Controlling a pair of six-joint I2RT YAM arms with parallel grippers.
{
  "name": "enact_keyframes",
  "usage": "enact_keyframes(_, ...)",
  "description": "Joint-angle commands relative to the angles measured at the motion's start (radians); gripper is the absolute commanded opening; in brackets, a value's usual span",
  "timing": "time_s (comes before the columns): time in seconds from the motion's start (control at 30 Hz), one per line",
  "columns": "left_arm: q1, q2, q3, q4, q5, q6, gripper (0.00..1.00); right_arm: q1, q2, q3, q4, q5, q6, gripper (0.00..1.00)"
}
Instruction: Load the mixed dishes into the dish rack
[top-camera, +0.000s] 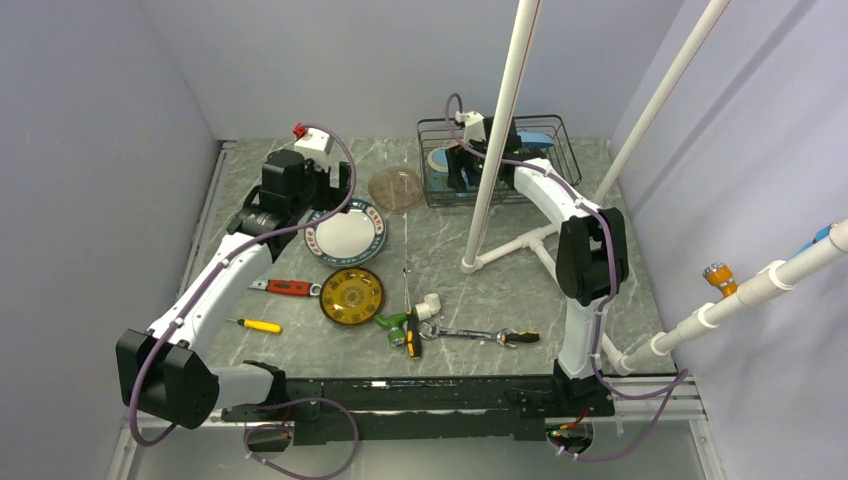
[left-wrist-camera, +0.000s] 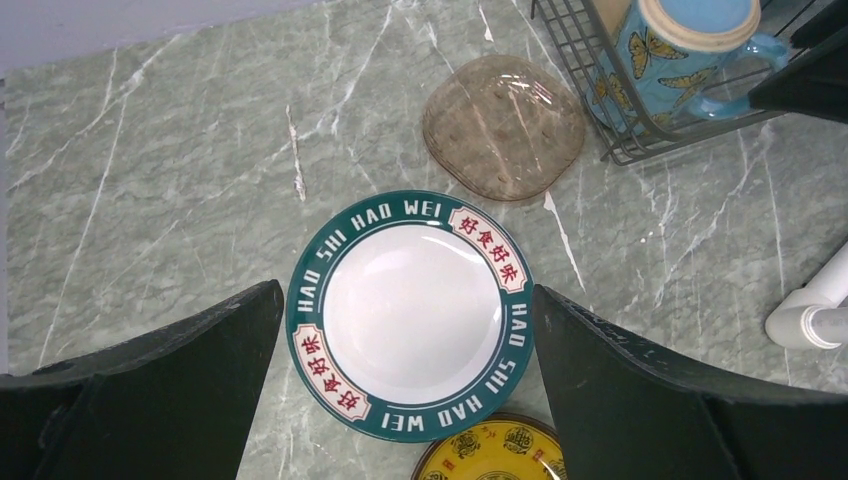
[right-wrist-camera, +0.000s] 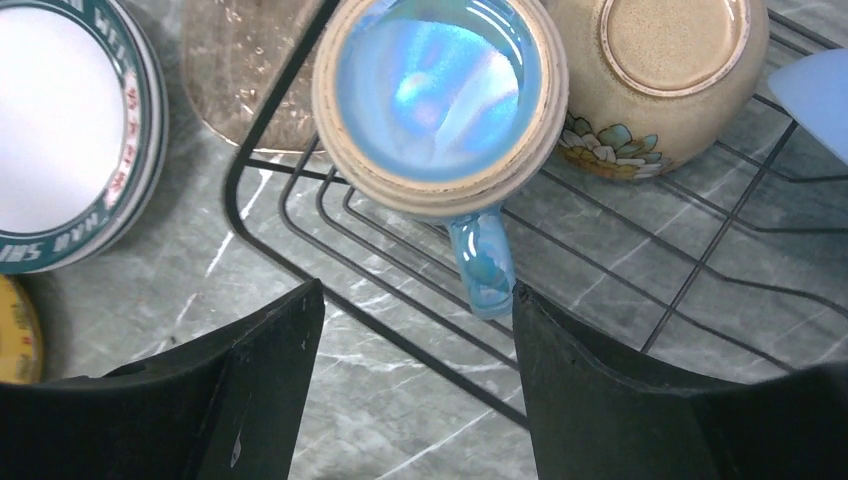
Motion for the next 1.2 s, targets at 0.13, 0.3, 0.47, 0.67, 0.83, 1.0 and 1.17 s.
enact_keyframes(0.13,-0.016,0.05,0.062,-0.095,-0.008,-0.124,0.99,-0.034,-0.162,-0.1,0.005,0.01,0.301,0.74)
enact_keyframes(0.3,0.001,0.021,0.007,-0.211,0.044,-0.296,0.99,-0.062,-0.278,-0.22,0.016,0.087,0.438,0.76)
enact_keyframes(0.47,0.03,-0.125,-0.187,-0.227,0.095,-0.464,1.0,-0.068,-0.372,-0.328,0.017,0.155,0.465,0.76)
enact_keyframes(0.67,0.043,-0.278,-0.432,-0.216,0.178,-0.639,0.99,-0.084,-0.497,-0.481,0.07,0.156,0.505,0.75)
enact_keyframes(0.83,0.045,-0.38,-0.594,-0.138,0.216,-0.816,0.91,-0.086,-0.634,-0.604,0.127,0.16,0.51,0.75)
enact_keyframes(1.0,0.045,-0.431,-0.685,-0.148,0.142,-0.947,0.73,-0.087,-0.715,-0.639,0.128,0.178,0.499,0.75)
enact_keyframes(1.17,0.045,-0.449,-0.737,-0.165,0.089,-1.037,0.66,-0.087,-0.764,-0.661,0.132,0.179,0.493,0.75)
